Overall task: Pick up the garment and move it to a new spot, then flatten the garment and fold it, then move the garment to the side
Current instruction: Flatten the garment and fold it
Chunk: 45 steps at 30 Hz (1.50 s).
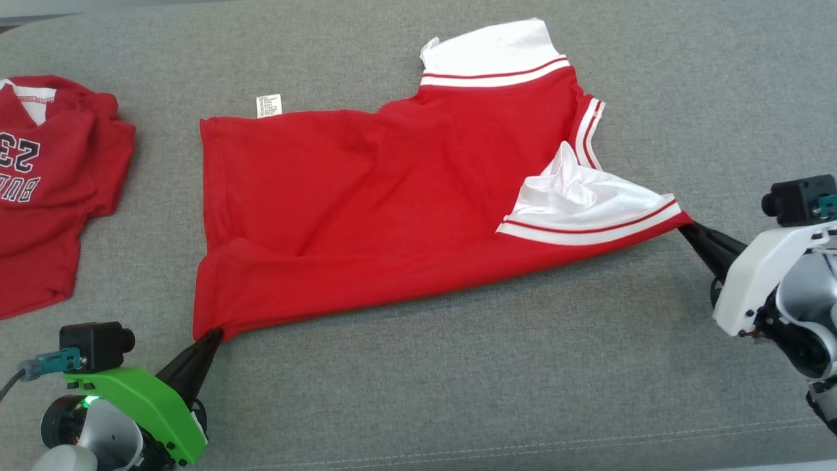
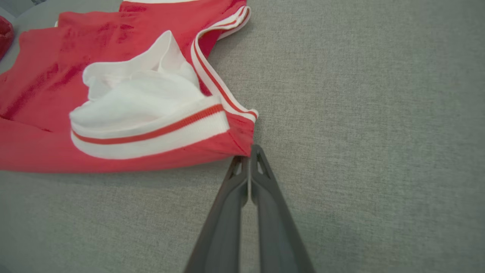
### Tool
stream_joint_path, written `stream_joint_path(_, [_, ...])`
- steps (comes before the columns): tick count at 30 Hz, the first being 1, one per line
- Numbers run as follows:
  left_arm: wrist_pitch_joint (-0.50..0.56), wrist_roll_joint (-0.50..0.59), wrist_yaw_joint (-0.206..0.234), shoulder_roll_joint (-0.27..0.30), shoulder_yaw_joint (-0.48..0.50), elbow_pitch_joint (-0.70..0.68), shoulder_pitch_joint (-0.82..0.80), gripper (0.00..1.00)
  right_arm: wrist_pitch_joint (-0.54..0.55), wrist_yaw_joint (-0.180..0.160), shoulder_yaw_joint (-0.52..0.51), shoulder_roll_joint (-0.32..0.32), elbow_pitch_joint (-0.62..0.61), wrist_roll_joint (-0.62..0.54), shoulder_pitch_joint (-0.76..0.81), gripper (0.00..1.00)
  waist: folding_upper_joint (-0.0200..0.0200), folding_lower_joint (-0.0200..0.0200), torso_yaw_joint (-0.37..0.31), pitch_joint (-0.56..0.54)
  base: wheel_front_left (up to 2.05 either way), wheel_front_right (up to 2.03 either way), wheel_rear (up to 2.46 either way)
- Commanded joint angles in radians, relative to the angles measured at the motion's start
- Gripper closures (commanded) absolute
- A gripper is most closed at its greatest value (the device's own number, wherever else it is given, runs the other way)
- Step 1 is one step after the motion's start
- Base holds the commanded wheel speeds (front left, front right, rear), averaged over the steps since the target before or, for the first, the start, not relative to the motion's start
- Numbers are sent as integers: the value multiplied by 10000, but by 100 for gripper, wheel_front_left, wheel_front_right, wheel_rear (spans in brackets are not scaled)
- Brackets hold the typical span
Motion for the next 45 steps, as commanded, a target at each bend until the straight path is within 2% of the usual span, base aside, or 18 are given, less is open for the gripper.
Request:
stream_joint_path(1, [193,-236,-28,242,36,-352,262,100,378,-19,-243,-259,-138,326,-29,100,85,0,11,-144,0,0,0])
stream_joint_path(7, [673,-374,1,443,-238,-1452,947,100,1708,-17,-574,-633,-630,947,674,100,85,0,40,-270,0,0,0])
stream_joint_path(10, [753,-387,118,350,-483,-1823,1491,100,2065,-17,-803,-525,-885,1085,1263,100,85,0,12,-255,0,0,0])
stream_joint_path(17, [420,-415,281,106,-671,-1710,2342,100,2242,-17,-989,41,-893,631,2211,100,85,0,-69,-153,0,0,0])
stream_joint_path(23, [180,-326,401,167,-488,-1488,2365,100,2147,-17,-1109,283,-855,260,2422,100,85,0,-38,-209,0,0,0])
stream_joint_path(24, [111,-296,464,151,-444,-1475,2334,67,2084,-17,-1119,336,-860,217,2427,95,85,0,-43,-245,0,0,0])
stream_joint_path(25, [42,-284,500,117,-403,-1471,2323,20,1984,-17,-1154,367,-880,140,2412,60,85,0,-51,-285,0,0,0])
stream_joint_path(26, [-8,-303,557,80,-386,-1477,2346,0,1873,-17,-1184,377,-896,48,2387,0,85,0,-61,-330,0,0,0])
stream_joint_path(31, [-95,-154,891,287,-190,-2002,2618,0,1495,-16,-1417,160,-1283,-475,2233,0,85,0,-105,-549,0,0,0])
stream_joint_path(36, [-157,-36,1331,659,472,-3145,2044,0,1240,-14,-1832,96,-2261,-896,1069,0,85,0,-49,-118,0,0,0])
stream_joint_path(38, [61,85,1342,895,553,-3296,1472,0,1476,-14,-1753,72,-2405,-1021,277,0,85,0,38,172,0,0,0])
stream_joint_path(42, [556,23,1206,912,547,-3011,-229,0,1965,-13,-1496,216,-2246,-1297,-1659,0,85,0,321,933,0,0,0])
stream_joint_path(45, [862,-117,1004,568,337,-2272,-1645,0,2175,-13,-1152,490,-1670,-1670,-3165,0,85,0,586,1577,0,0,0])
